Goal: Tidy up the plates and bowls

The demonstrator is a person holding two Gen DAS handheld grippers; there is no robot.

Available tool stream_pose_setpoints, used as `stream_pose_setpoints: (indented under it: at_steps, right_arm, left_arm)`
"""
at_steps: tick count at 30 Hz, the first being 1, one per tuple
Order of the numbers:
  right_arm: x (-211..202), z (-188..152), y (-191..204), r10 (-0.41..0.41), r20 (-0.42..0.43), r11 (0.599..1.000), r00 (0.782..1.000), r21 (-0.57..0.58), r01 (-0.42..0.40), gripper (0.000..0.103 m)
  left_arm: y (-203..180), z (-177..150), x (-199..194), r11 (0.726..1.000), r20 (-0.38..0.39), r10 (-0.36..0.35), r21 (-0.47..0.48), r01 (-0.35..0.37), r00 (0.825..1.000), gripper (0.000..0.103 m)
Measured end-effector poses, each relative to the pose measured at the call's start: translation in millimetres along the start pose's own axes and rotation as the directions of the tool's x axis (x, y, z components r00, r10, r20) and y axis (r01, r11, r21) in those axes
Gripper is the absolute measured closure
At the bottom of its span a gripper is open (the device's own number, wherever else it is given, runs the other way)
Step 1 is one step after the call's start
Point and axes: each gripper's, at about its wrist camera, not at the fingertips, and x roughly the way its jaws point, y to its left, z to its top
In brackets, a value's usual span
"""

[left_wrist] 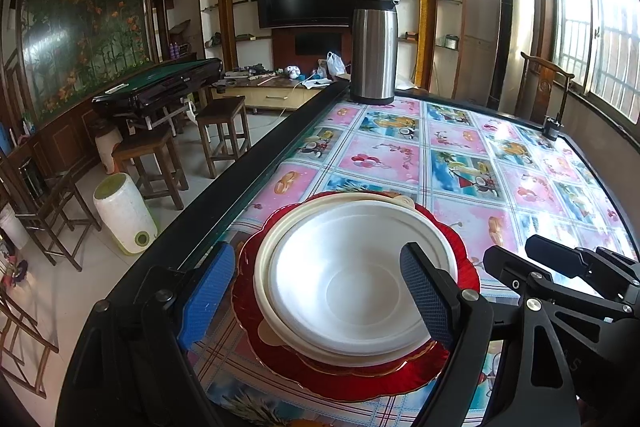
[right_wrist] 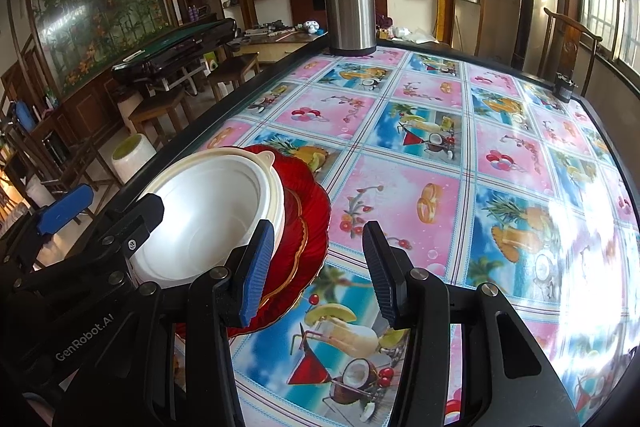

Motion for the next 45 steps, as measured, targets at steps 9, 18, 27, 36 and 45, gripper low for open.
stream_pose_setpoints:
  at_steps: [9, 18, 27, 36, 45]
  right_arm:
    - [-1.6, 1.0, -2.0, 0.002, 0.002, 1.000, 1.000, 0.005, -0.002, 0.057]
    - [-1.5, -0.4, -3.6, 0.001, 0.000, 1.000, 1.000, 0.014, -0.001, 0.056]
    - [-1.5, -0.7, -2.0, 0.001, -0.002, 1.000, 1.000, 0.012, -0.001, 0.056]
    - [-0.4, -0.9, 0.1, 0.002, -0.005, 1.000, 1.000, 0.006, -0.002, 0.056]
    - [0.1, -1.4, 0.8, 0.002, -0.007, 1.000, 1.000, 0.008, -0.002, 0.056]
  left_arm:
    - [-1.8, 1.0, 1.1, 1.000, -0.002, 0.000, 0.000, 0.000, 1.000, 0.018]
    - [-2.4, 2.9, 1.0, 1.000, -0.002, -0.004, 0.002, 0.004, 1.000, 0.018]
    - [-2.0, 3.1, -0.3, 1.000, -0.002, -0.004, 0.001, 0.004, 1.000, 0.018]
    - [-1.4, 4.0, 1.0, 1.000, -0.005, -0.007, -0.001, 0.007, 1.000, 0.018]
    - [1.1, 2.7, 1.0, 1.000, 0.003, -0.008, -0.002, 0.008, 1.000, 0.018]
